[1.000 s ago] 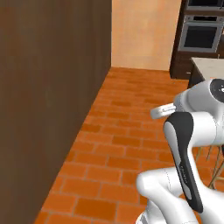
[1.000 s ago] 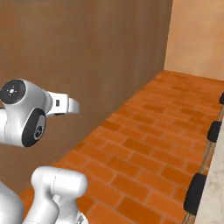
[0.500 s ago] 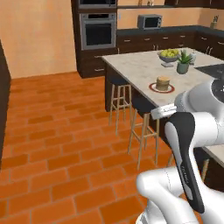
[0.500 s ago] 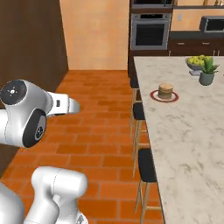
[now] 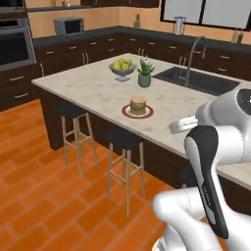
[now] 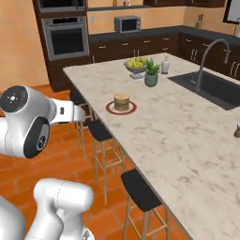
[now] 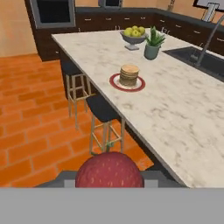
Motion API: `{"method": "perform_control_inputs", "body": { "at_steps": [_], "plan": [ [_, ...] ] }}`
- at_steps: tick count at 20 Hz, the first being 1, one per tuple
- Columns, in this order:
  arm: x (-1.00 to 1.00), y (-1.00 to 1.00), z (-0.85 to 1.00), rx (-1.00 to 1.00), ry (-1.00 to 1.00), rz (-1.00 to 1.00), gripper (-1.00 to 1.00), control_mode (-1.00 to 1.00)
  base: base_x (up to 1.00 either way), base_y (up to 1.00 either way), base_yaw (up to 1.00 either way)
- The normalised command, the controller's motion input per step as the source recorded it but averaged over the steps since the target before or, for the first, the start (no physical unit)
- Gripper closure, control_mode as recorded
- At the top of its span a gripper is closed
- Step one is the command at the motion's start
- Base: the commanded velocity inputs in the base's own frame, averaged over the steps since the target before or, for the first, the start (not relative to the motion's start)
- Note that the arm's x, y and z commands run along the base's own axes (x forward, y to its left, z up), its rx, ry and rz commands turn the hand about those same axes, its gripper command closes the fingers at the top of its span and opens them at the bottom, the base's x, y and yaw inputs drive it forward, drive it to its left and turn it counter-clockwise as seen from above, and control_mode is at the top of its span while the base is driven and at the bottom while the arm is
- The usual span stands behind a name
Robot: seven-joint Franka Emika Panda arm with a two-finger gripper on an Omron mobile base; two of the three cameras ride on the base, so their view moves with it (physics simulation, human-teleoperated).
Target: Take the strawberry from the fridge and place it on top of the pancake, located on the dining counter.
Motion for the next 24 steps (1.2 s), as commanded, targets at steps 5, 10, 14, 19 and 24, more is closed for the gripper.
{"method": "perform_control_inputs", "body": {
  "at_steps": [5, 10, 14, 19, 24],
  "plan": [
    [0.0, 0.0, 0.0, 0.0, 0.0, 0.0, 1.0, 1.0, 0.78, 0.79, -0.7],
    [0.0, 0.0, 0.0, 0.0, 0.0, 0.0, 1.0, 1.0, 0.65, 0.95, -0.61],
    [0.0, 0.0, 0.0, 0.0, 0.0, 0.0, 1.0, 1.0, 0.51, 1.0, -0.55],
    [0.0, 0.0, 0.0, 0.0, 0.0, 0.0, 1.0, 1.0, 0.21, 1.0, -0.51],
    [0.0, 0.0, 0.0, 0.0, 0.0, 0.0, 1.0, 1.0, 0.51, 0.83, -0.5]
  ]
}}
